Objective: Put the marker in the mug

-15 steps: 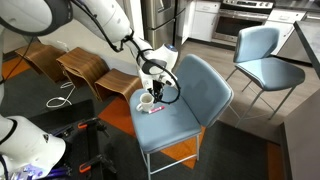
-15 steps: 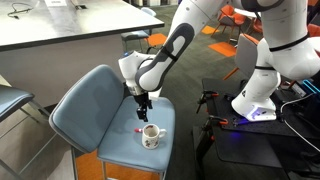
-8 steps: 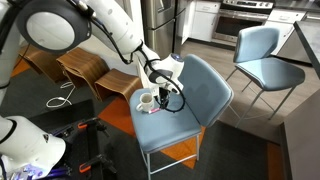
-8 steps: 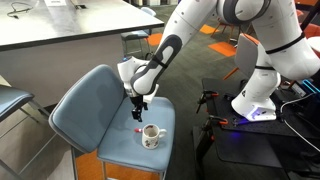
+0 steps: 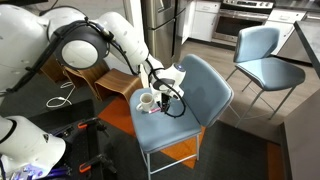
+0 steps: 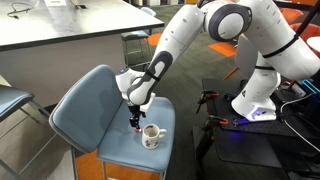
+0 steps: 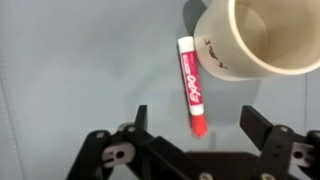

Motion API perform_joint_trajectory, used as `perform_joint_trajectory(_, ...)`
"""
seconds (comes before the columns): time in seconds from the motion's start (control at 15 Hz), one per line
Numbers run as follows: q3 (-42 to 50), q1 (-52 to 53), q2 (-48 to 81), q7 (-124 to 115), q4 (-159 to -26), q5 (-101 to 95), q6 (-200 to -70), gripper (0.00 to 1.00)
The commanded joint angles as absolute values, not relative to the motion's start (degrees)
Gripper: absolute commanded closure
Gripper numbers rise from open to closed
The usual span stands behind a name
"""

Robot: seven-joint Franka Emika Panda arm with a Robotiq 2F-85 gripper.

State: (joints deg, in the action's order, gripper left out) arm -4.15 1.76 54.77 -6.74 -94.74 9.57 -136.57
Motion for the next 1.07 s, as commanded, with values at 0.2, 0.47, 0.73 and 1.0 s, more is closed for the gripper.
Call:
perform_joint_trajectory(0.2, -4.6, 2.5, 60.4, -5.2, -88.1, 9.1, -134.1, 0.0)
perform_joint_trajectory(0.47, -4.6, 3.4, 63.0, -5.2, -85.3, 8.7, -132.9, 0.04)
perform_joint_trajectory(0.73, -4.6, 3.9, 65.1, -5.1, -83.0, 8.5, -132.2, 0.36)
perform_joint_trajectory(1.0, -4.4, 4.3, 65.6, -5.0, -81.4, 7.2, -130.4, 0.68)
